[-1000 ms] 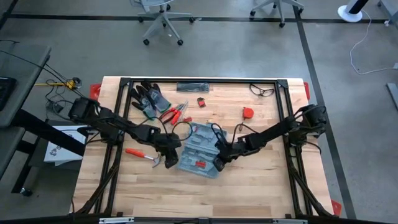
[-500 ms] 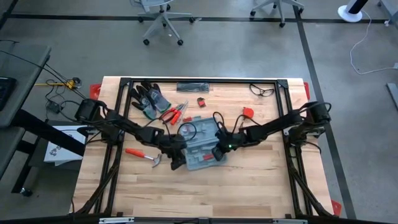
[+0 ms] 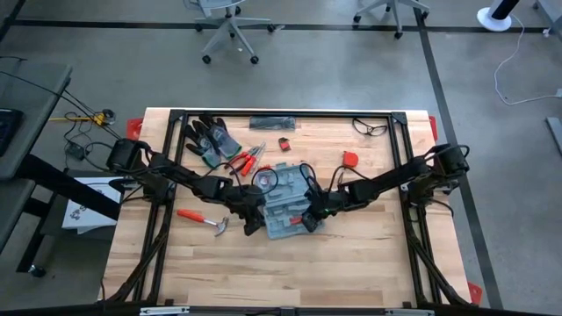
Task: Prefit tool cases
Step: Put the bottom screwdriver bit set into the gray prefit tool case
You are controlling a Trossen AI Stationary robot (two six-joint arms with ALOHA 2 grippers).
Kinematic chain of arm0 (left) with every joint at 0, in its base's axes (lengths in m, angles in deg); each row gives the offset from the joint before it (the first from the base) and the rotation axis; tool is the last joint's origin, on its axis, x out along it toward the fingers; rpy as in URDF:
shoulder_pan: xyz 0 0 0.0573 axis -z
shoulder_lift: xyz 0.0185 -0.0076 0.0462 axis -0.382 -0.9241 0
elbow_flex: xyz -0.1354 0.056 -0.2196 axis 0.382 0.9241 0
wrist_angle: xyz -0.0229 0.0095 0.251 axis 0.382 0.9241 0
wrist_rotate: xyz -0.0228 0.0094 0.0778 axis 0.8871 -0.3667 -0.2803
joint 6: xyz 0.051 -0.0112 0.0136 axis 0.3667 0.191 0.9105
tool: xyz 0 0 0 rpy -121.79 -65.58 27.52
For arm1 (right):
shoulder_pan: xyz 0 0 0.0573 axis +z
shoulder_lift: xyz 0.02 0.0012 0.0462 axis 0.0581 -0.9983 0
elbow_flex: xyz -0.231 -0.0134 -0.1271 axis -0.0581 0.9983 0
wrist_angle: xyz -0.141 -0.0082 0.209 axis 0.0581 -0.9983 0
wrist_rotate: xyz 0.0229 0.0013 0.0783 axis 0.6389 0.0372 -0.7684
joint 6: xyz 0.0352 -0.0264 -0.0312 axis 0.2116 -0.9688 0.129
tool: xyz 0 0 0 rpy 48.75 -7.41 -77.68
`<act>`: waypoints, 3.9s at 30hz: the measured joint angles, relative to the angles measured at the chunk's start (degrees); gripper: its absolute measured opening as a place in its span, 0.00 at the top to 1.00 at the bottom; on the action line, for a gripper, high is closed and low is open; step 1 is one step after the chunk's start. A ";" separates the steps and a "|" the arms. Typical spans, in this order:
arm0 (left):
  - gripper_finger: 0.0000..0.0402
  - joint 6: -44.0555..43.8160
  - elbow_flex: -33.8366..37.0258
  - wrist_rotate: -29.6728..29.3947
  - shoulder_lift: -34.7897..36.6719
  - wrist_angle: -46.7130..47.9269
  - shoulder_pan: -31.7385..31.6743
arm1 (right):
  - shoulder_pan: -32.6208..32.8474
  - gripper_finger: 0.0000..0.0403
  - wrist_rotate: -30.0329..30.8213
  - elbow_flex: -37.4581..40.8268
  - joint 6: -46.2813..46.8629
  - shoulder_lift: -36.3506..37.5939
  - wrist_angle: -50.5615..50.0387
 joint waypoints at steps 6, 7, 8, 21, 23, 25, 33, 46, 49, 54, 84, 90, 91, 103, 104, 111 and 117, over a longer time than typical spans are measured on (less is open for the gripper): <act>0.72 0.70 -2.04 -0.12 0.00 -4.15 -0.83 | 0.01 1.00 -0.05 -0.04 -0.47 -0.61 0.21; 0.72 1.26 -2.81 -0.48 0.00 -4.05 -1.02 | 0.00 1.00 -0.17 -0.05 -0.46 -0.98 0.69; 0.72 1.99 -3.56 -0.92 0.00 -3.97 -1.24 | 0.00 1.00 -0.53 -0.09 -0.48 -1.16 0.94; 0.72 9.66 -11.39 -3.95 -1.08 -3.83 -2.81 | 0.38 1.00 2.51 -0.09 -1.68 1.20 -3.18; 0.72 10.90 -13.39 -3.90 -3.13 -3.67 -2.81 | 0.42 1.00 2.26 -0.09 -2.10 1.82 -4.10; 0.72 12.22 -15.82 -2.56 -5.84 -3.56 -2.88 | 0.42 1.00 1.54 -0.09 -2.35 2.07 -4.82; 0.75 15.52 -27.55 3.27 -17.24 -0.99 -3.65 | 0.81 1.00 1.06 -0.09 -1.14 2.01 -6.15; 0.82 23.31 -33.03 1.39 -18.40 11.27 -4.47 | 1.09 1.00 0.53 -0.09 -0.87 2.01 -6.40; 0.84 24.99 -33.03 0.96 -18.40 11.45 -4.46 | 1.07 1.00 0.53 -0.09 -0.95 2.01 -6.54; 0.89 26.14 -33.03 0.94 -19.41 11.22 -4.42 | 1.07 1.00 0.50 -0.09 -1.45 2.01 -6.73; 1.00 28.91 -32.75 2.94 -25.39 11.66 -2.86 | 1.16 1.00 -4.00 -0.24 -0.49 -4.59 -1.73; 1.00 29.55 -32.76 1.97 -24.10 12.84 -3.81 | 1.08 1.00 -3.29 -0.22 -0.12 -4.65 -1.48; 1.00 29.72 -32.76 2.07 -23.81 12.97 -4.00 | 1.04 1.00 -3.26 -0.22 0.02 -4.66 -1.47; 1.00 31.03 -32.83 1.26 -19.78 15.25 -5.27 | 0.98 1.00 -2.45 -0.13 -0.04 -4.76 -1.25; 1.00 30.61 -32.84 1.44 -19.14 14.76 -5.09 | 0.96 1.00 -2.49 -0.21 0.01 -4.78 -1.27; 1.00 28.55 -32.99 0.33 -18.29 14.09 -0.70 | 0.48 1.00 -2.82 -0.11 0.04 -4.90 0.04; 1.00 28.56 -32.98 -1.77 -18.71 14.20 0.01 | -0.06 1.00 -2.54 -0.02 0.31 -4.89 3.01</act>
